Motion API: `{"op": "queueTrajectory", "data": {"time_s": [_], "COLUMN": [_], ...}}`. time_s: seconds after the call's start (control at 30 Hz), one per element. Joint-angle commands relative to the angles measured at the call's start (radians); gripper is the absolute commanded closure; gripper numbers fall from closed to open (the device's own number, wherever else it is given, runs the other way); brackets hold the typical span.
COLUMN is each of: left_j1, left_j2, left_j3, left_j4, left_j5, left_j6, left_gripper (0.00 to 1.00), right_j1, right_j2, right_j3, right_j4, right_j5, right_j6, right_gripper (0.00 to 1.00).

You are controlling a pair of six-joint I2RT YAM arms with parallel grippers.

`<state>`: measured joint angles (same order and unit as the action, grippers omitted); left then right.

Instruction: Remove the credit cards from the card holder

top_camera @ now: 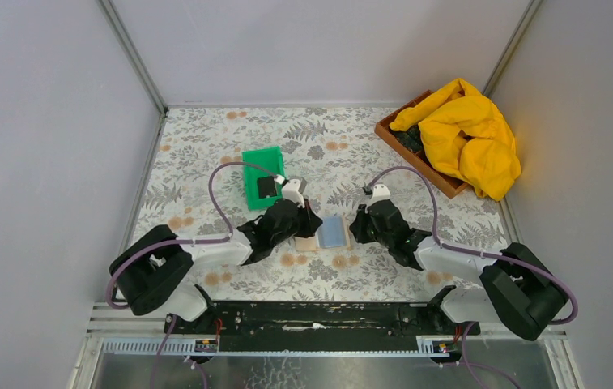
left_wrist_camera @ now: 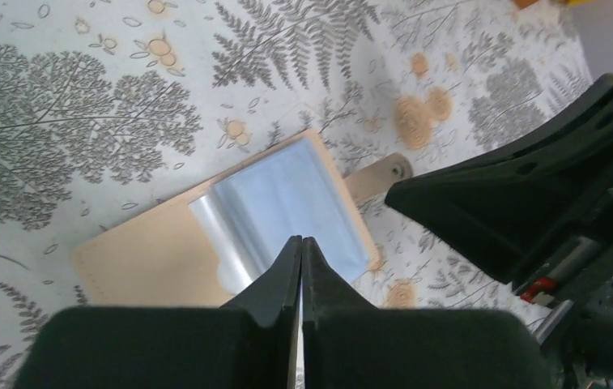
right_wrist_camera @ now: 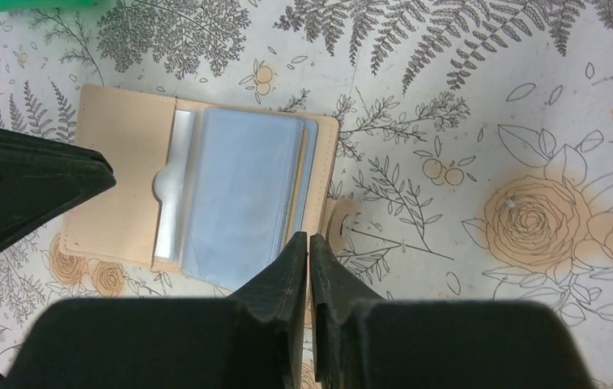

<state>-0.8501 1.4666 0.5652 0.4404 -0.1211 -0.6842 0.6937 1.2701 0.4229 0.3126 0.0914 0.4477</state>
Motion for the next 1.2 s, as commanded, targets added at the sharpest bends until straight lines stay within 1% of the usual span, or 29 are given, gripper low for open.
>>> {"op": "queueTrajectory", "data": {"time_s": [0.0,0.03,0.1,0.13,0.17,0.2,0.27,0.3,0.33,0.4,0.53,0.57,0.67,0.93,1.17], "left_j1": [0.064,0.072,0.085,0.091,0.100,0.109,0.128,0.133,0.136,0.138,0.141,0.141,0.142,0.143,0.143], "left_j2": [0.009,0.015,0.025,0.031,0.034,0.040,0.053,0.058,0.063,0.061,0.052,0.055,0.076,0.172,0.209], "left_j3": [0.001,0.005,0.009,0.001,-0.011,-0.028,-0.058,-0.068,-0.071,-0.063,-0.057,-0.056,-0.046,-0.004,0.015], "left_j4": [-0.054,-0.046,-0.037,-0.016,0.013,0.048,0.108,0.123,0.123,0.098,0.050,0.044,0.032,0.010,-0.006], "left_j5": [0.130,0.161,0.184,0.194,0.211,0.231,0.269,0.274,0.277,0.277,0.231,0.228,0.228,0.256,0.266], "left_j6": [0.043,0.055,0.059,0.053,0.041,0.023,-0.005,-0.009,-0.005,0.015,0.034,0.037,0.037,0.025,0.014], "left_gripper": [0.97,0.86,0.56,0.45,0.39,0.36,0.35,0.35,0.37,0.47,0.73,0.78,0.99,1.00,1.00], "right_j1": [-0.004,-0.004,-0.004,-0.003,-0.003,-0.003,-0.003,-0.003,-0.003,-0.003,-0.003,-0.004,-0.003,-0.004,-0.003], "right_j2": [0.020,0.019,0.013,0.014,0.019,0.029,0.053,0.065,0.078,0.105,0.140,0.143,0.147,0.148,0.168], "right_j3": [0.018,0.021,0.019,0.018,0.017,0.019,0.022,0.021,0.022,0.033,0.045,0.045,0.047,0.051,0.061], "right_j4": [0.087,0.086,0.092,0.096,0.097,0.100,0.110,0.123,0.133,0.137,0.139,0.141,0.141,0.141,0.149], "right_j5": [-0.021,-0.036,-0.052,-0.052,-0.050,-0.053,-0.072,-0.087,-0.097,-0.111,-0.131,-0.134,-0.137,-0.161,-0.199], "right_j6": [-0.027,-0.032,-0.036,-0.037,-0.037,-0.037,-0.029,-0.024,-0.018,-0.009,-0.001,0.000,-0.001,-0.003,0.001], "right_gripper": [0.89,0.87,0.82,0.79,0.77,0.74,0.69,0.68,0.68,0.70,0.76,0.77,0.80,0.81,0.81]}}
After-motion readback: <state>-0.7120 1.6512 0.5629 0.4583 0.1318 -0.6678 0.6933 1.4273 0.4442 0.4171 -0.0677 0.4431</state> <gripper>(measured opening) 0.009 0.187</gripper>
